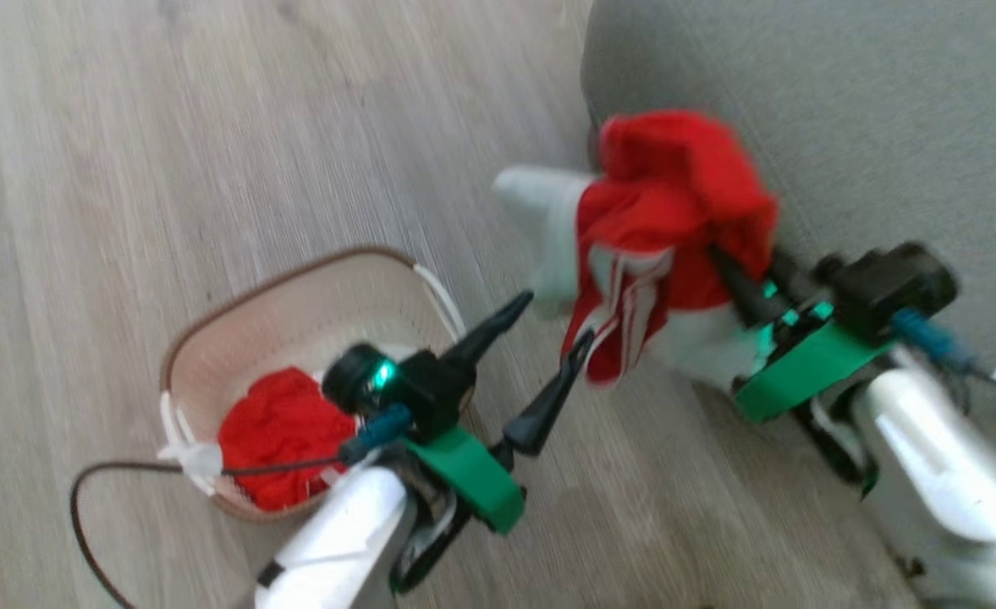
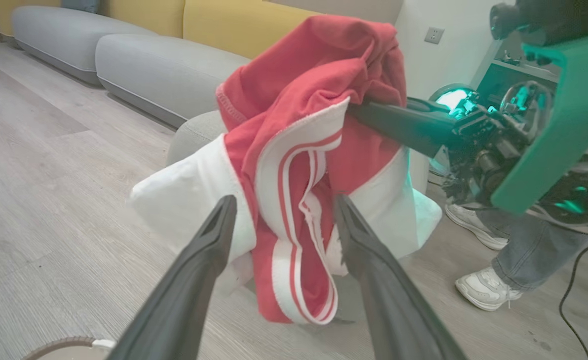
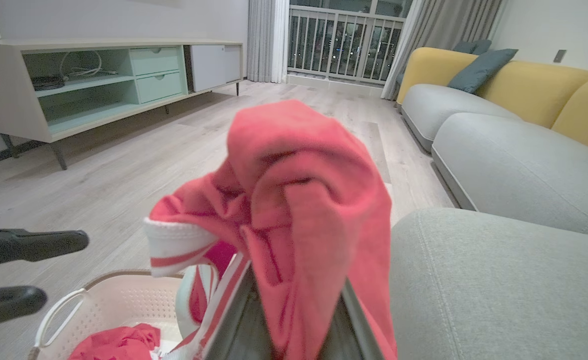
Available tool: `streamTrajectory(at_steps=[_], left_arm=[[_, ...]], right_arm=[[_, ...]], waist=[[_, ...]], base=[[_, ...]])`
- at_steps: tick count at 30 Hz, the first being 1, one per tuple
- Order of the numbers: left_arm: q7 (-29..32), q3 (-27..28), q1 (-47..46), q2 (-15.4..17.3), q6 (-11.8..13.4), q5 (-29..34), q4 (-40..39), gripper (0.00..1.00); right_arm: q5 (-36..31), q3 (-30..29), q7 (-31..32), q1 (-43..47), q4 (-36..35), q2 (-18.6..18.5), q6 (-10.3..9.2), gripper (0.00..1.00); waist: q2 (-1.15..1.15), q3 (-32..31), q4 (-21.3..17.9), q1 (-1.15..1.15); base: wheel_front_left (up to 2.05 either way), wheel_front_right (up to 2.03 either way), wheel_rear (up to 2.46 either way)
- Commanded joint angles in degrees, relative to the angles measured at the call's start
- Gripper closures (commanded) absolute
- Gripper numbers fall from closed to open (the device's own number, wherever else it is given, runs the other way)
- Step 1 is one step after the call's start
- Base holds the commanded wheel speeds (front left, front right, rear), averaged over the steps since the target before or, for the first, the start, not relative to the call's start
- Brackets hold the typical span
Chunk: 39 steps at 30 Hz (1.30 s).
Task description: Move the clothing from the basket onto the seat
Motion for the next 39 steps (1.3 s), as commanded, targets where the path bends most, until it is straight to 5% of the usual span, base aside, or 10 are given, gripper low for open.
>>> streamTrajectory(at_steps=[1,8,13,25,34,37,38,39], left_arm=[[-0.61,2.00,-3.38,0.41,0.25,0.54,-2.38,0.00],[0.94,3.11,-11.37,2.85,0.15,3.16,-5.74,0.00],[1.00,5.01,-15.91,4.36,0.52,4.23,-7.76,0.00],[-0.74,8.28,-17.02,2.81,0.56,3.11,-9.87,0.00],[-0.77,10.46,-15.65,1.63,-0.28,3.72,-12.49,0.00],[-0.78,11.48,-15.04,1.96,-0.53,4.29,-12.25,0.00],[-0.78,11.48,-15.04,1.96,-0.53,4.29,-12.25,0.00],[-0.78,11.74,-14.91,2.08,-0.63,4.46,-12.17,0.00]], right_arm=[[-0.33,-0.83,-0.37,-2.39,-2.40,-0.72,-0.02,1.00],[3.02,-12.99,-0.37,-12.79,-3.39,-0.58,-0.02,1.00],[6.21,-23.71,-0.37,-25.47,2.75,-2.66,-0.02,1.00],[3.01,-54.36,3.67,-52.55,26.22,-17.94,-0.02,1.00],[-2.85,-62.46,1.25,-54.70,35.13,-14.92,-0.02,0.98],[-3.65,-62.79,0.36,-53.48,36.56,-13.83,-0.02,0.54],[-3.65,-62.79,0.36,-53.48,36.56,-13.83,-0.02,0.54],[-3.71,-62.75,0.17,-52.94,36.84,-13.61,-0.02,0.00]], waist=[[0.00,4.55,0.84,0.00],[0.00,19.40,2.99,0.00],[0.00,29.33,4.89,0.00],[0.00,42.96,15.39,0.00],[0.00,46.71,15.63,0.00],[0.00,45.59,14.29,0.00],[0.00,45.59,14.29,0.00],[0.00,44.89,13.85,0.00]], base=[[0.00,0.00,0.00],[0.00,0.00,0.00],[0.00,0.00,0.00],[0.00,0.00,0.00],[0.00,0.00,0.00],[0.00,0.00,0.00],[0.00,0.00,0.00],[0.00,0.00,0.00]])
